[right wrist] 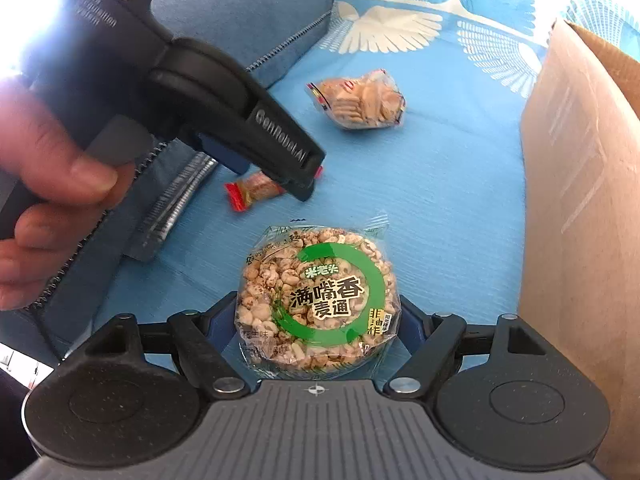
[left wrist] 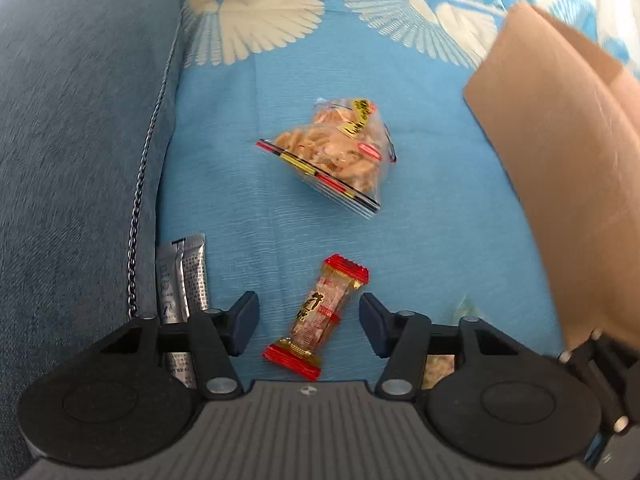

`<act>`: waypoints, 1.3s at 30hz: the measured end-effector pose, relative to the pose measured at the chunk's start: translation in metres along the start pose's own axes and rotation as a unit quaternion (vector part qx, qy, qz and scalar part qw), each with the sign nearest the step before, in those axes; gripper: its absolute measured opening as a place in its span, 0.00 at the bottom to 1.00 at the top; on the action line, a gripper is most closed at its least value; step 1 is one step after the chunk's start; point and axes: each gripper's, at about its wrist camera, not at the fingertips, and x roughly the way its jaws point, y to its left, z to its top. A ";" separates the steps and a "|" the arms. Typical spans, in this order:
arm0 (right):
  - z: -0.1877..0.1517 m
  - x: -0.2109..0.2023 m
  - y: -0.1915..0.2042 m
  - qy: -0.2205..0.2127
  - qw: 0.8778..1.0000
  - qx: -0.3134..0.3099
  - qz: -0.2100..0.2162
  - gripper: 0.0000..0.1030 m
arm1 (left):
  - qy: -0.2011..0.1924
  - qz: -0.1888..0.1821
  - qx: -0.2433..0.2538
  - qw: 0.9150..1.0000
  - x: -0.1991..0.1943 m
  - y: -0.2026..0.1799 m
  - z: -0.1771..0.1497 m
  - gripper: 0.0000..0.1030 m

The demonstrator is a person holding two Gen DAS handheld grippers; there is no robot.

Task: Organize snacks
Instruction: 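Grasp the round peanut cake with right gripper while left grasps red-wrapped candy, then carry the peanut cake and red candy over the box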

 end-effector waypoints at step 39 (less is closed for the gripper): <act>-0.052 -0.234 -0.085 -0.328 0.941 0.008 -0.079 0.78 | -0.214 0.016 0.000 0.977 -0.154 -0.098 -0.058 0.17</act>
